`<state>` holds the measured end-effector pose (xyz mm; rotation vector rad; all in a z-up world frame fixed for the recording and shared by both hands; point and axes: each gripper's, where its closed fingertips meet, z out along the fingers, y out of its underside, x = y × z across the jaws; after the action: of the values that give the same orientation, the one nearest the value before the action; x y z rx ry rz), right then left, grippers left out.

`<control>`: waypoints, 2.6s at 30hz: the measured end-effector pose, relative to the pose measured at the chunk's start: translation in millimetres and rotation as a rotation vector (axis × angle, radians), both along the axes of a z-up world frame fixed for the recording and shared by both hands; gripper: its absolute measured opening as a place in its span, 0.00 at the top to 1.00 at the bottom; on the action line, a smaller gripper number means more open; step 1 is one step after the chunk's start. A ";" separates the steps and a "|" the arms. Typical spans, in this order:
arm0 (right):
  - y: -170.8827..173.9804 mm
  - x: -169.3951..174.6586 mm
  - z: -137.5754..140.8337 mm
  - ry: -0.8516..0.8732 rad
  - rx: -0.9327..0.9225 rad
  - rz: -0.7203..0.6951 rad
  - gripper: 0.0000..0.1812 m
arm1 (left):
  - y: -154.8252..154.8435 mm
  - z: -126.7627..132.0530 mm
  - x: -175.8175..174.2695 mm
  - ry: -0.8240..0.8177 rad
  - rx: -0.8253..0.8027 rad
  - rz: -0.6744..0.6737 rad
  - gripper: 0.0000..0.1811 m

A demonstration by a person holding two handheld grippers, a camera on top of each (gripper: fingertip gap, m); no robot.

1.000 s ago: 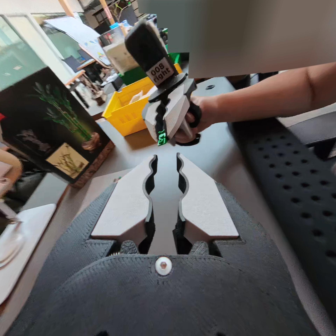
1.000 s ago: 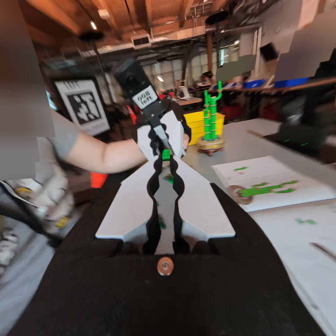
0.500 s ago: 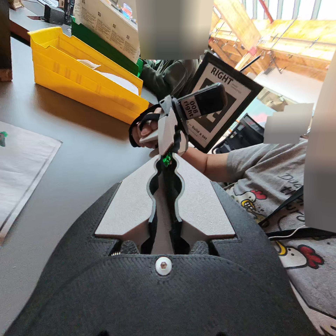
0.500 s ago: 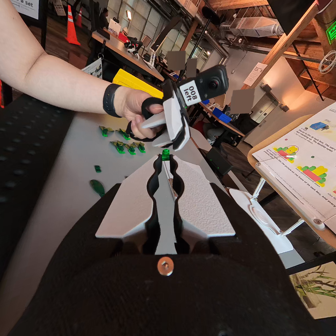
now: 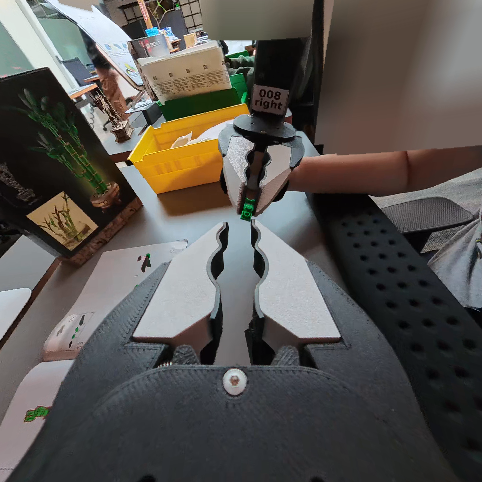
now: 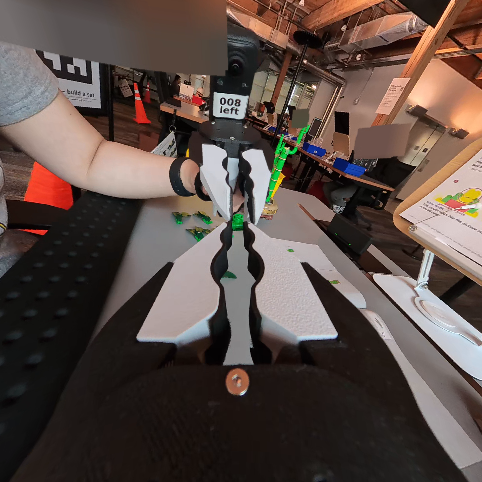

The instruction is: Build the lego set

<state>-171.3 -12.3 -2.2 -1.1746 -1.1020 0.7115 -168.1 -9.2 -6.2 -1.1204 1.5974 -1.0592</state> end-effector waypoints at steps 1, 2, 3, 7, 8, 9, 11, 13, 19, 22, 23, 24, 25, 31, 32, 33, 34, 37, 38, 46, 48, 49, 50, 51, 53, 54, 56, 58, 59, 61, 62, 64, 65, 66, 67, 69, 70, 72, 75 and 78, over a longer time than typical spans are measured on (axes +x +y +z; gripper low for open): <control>-1.0 -1.2 -0.7 -0.004 -0.003 0.007 0.97 | -2.2 -1.7 0.7 0.008 0.014 -0.005 0.92; -1.4 -2.3 -1.4 -0.005 -0.005 0.011 0.97 | -3.7 -3.2 1.5 0.013 0.026 -0.008 0.93; -1.6 -3.2 -2.4 -0.009 -0.008 0.013 0.97 | -4.9 -4.4 2.2 0.015 0.037 -0.011 0.93; -0.5 -2.4 -2.9 -0.010 -0.011 0.008 0.96 | -6.5 -5.3 3.1 0.006 0.083 -0.007 0.97; 0.0 -2.2 -2.6 -0.011 -0.002 0.001 0.96 | -6.0 -4.8 3.3 0.007 0.093 -0.001 0.97; -0.1 -2.2 -1.5 -0.008 0.014 -0.004 0.96 | -6.0 -3.7 3.3 0.001 0.102 0.002 0.97; 0.7 -1.5 0.6 -0.007 0.033 -0.021 0.96 | -5.5 -1.6 3.9 -0.010 0.117 0.015 0.97; 1.3 -0.6 2.6 -0.005 0.057 -0.037 0.96 | -4.9 0.4 4.7 -0.017 0.126 0.030 0.97; 2.6 1.0 7.2 0.015 0.075 -0.062 0.96 | -4.0 5.2 6.1 -0.038 0.141 0.061 0.97; 3.9 1.7 8.3 0.022 0.076 -0.072 0.96 | -3.1 6.3 6.5 -0.045 0.140 0.072 0.97; 4.2 1.8 8.2 0.021 0.078 -0.076 0.96 | -2.8 6.1 6.5 -0.044 0.140 0.074 0.97; 4.5 1.7 7.8 0.020 0.076 -0.076 0.96 | -2.6 5.7 6.4 -0.042 0.141 0.075 0.97; 5.0 1.7 7.6 0.021 0.072 -0.078 0.96 | -2.2 5.6 6.3 -0.040 0.141 0.077 0.97; 6.7 3.6 10.3 0.024 0.090 -0.105 0.96 | -0.6 8.1 7.3 -0.054 0.147 0.103 0.97; 6.8 3.7 10.6 0.025 0.091 -0.108 0.96 | -0.6 8.4 7.3 -0.056 0.149 0.105 0.97; 7.1 3.7 10.8 0.026 0.091 -0.112 0.96 | -0.3 8.7 7.1 -0.057 0.149 0.107 0.97; 7.6 3.9 11.2 0.027 0.093 -0.118 0.96 | 0.1 8.9 7.0 -0.058 0.148 0.111 0.97; 9.3 6.0 13.9 0.040 0.099 -0.136 0.96 | -2.8 8.8 7.9 -0.070 0.155 0.103 1.00; 9.9 6.0 13.7 0.040 0.093 -0.137 0.96 | -5.6 7.1 8.9 -0.064 0.167 0.090 1.00; 9.9 16.8 13.3 0.093 -0.045 -0.050 0.96 | 4.0 15.3 3.1 -0.088 0.030 0.099 0.92; 9.2 12.2 9.3 0.091 -0.080 -0.023 0.96 | 2.4 18.7 1.7 -0.107 0.010 0.081 0.92; 8.9 10.0 6.9 0.083 -0.092 -0.015 0.96 | 1.9 17.9 1.7 -0.103 0.017 0.078 0.92; 8.5 8.0 4.7 0.072 -0.095 -0.010 0.96 | 2.3 15.6 2.0 -0.092 0.029 0.081 0.93; 7.5 6.3 3.4 0.065 -0.090 -0.005 0.96 | 1.5 12.7 2.3 -0.076 0.036 0.077 0.93; 6.2 3.7 1.9 0.058 -0.090 0.004 0.97 | -1.3 8.1 2.9 -0.054 0.038 0.060 0.92; 6.2 3.0 1.3 0.057 -0.093 0.006 0.97 | -2.2 6.5 3.2 -0.046 0.037 0.054 0.92; 6.5 2.5 0.3 0.056 -0.101 0.007 0.96 | -3.1 2.6 3.2 -0.026 0.035 0.043 0.95; 6.9 2.7 -0.2 0.059 -0.106 0.009 0.96 | -2.9 2.0 3.2 -0.025 0.042 0.043 0.96; 6.7 2.9 0.5 0.065 -0.107 0.013 0.96 | -3.2 2.4 3.3 -0.027 0.045 0.044 0.96; 6.1 3.0 1.9 0.077 -0.111 0.020 0.95 | -3.6 4.7 3.7 -0.038 0.044 0.045 0.97; 5.7 2.7 2.0 0.079 -0.116 0.025 0.95 | -3.9 5.5 3.9 -0.043 0.040 0.044 0.97; 5.7 1.8 1.1 0.073 -0.117 0.024 0.95 | -4.9 5.7 4.0 -0.045 0.019 0.033 0.97; 5.1 1.5 1.0 0.069 -0.110 0.024 0.96 | -5.9 5.6 3.9 -0.045 0.005 0.023 0.97; 4.0 1.4 1.6 0.069 -0.105 0.028 0.97 | -6.8 5.7 3.7 -0.046 -0.010 0.014 0.96; 3.1 1.0 1.4 0.066 -0.107 0.033 0.97 | -7.5 5.5 3.4 -0.042 -0.023 0.005 0.96; 3.7 0.3 -1.2 0.060 -0.140 0.039 0.97 | -5.9 2.6 1.5 -0.020 -0.023 0.005 0.96; 4.6 0.4 -1.5 0.071 -0.176 0.045 0.97 | -3.9 1.2 -0.2 -0.009 -0.008 0.012 0.90; 7.1 1.3 -3.0 0.100 -0.282 0.064 0.97 | -2.8 -0.5 -4.0 0.011 0.032 0.015 0.84; 6.9 2.1 -3.1 0.125 -0.338 0.098 0.97 | -3.0 -1.2 -4.7 0.022 0.082 0.030 0.91; 4.7 1.4 -4.4 0.097 -0.285 0.092 0.97 | -2.4 -2.1 -2.4 0.035 0.024 0.032 0.93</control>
<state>-169.9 -7.6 -6.6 -1.3203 -1.0005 1.0118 -170.5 -11.7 -8.2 -1.1505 1.6101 -1.0019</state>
